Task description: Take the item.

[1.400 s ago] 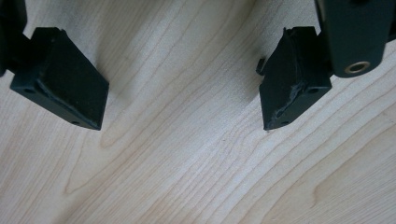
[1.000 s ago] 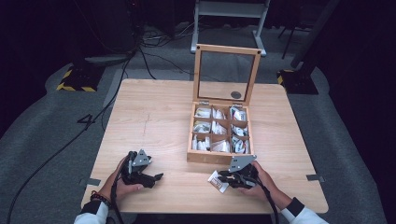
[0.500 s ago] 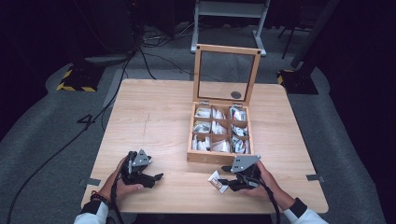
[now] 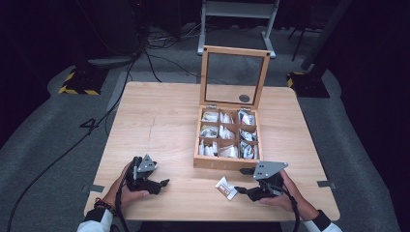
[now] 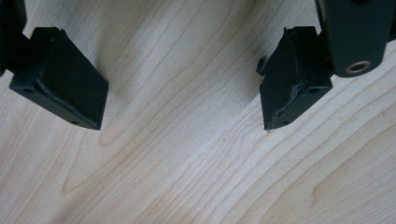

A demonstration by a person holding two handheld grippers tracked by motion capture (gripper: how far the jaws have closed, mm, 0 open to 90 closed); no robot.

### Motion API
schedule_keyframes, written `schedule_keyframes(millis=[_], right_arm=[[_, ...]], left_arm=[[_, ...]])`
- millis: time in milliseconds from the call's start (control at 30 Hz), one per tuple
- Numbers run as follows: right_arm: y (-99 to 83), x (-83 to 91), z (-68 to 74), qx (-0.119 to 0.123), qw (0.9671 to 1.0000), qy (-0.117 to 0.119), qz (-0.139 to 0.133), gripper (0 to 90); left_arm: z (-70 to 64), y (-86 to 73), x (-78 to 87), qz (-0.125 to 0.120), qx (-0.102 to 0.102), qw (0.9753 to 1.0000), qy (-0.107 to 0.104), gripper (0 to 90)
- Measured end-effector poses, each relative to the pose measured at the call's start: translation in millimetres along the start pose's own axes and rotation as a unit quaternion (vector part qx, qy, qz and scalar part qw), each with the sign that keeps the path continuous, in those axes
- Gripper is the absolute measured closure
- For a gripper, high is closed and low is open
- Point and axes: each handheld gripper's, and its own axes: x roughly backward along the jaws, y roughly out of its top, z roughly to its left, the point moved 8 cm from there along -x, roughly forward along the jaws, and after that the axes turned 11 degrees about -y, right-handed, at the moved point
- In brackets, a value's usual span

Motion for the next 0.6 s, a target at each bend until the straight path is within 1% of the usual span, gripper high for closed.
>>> schedule_keyframes(millis=[100,167,300,333,367,400,433,467,567,600], right_arm=[[0.9,8.5,-7.1,-0.006,0.9998,-0.013,-0.010,33.0],[1.8,13.9,-12.9,-0.013,0.9995,-0.022,-0.016,32.5],[2.5,19.6,-28.5,-0.021,0.9985,-0.046,-0.021,31.2],[2.2,20.3,-33.5,-0.021,0.9980,-0.056,-0.021,30.9],[0.8,21.2,-43.3,-0.022,0.9967,-0.076,-0.018,30.7],[0.8,21.2,-43.3,-0.022,0.9967,-0.076,-0.018,30.7],[0.6,22.9,-50.8,-0.035,0.9960,-0.079,-0.021,30.6],[0.6,22.9,-50.8,-0.035,0.9960,-0.079,-0.021,30.6],[1.5,25.5,-62.4,-0.040,0.9941,-0.097,-0.024,30.6],[2.4,27.8,-69.3,-0.047,0.9929,-0.106,-0.029,30.8]], left_arm=[[0.5,0.2,0.0,0.001,-0.001,1.0000,0.002,15.9],[1.3,1.1,-0.8,-0.001,0.002,1.0000,0.005,15.9],[2.3,2.3,-1.8,-0.002,0.006,1.0000,0.006,15.9],[2.4,2.3,-1.8,-0.001,0.006,1.0000,0.006,15.9],[2.4,2.3,-1.7,-0.001,0.006,1.0000,0.006,15.9],[2.6,2.5,-1.8,-0.002,0.005,1.0000,0.007,15.9],[3.2,2.5,-1.5,0.000,0.004,1.0000,0.007,15.9],[3.2,2.5,-1.5,0.000,0.004,1.0000,0.007,15.8],[4.4,3.1,-2.2,0.000,0.003,1.0000,0.005,15.2],[5.0,3.5,-2.6,0.001,0.004,1.0000,0.005,14.1]])
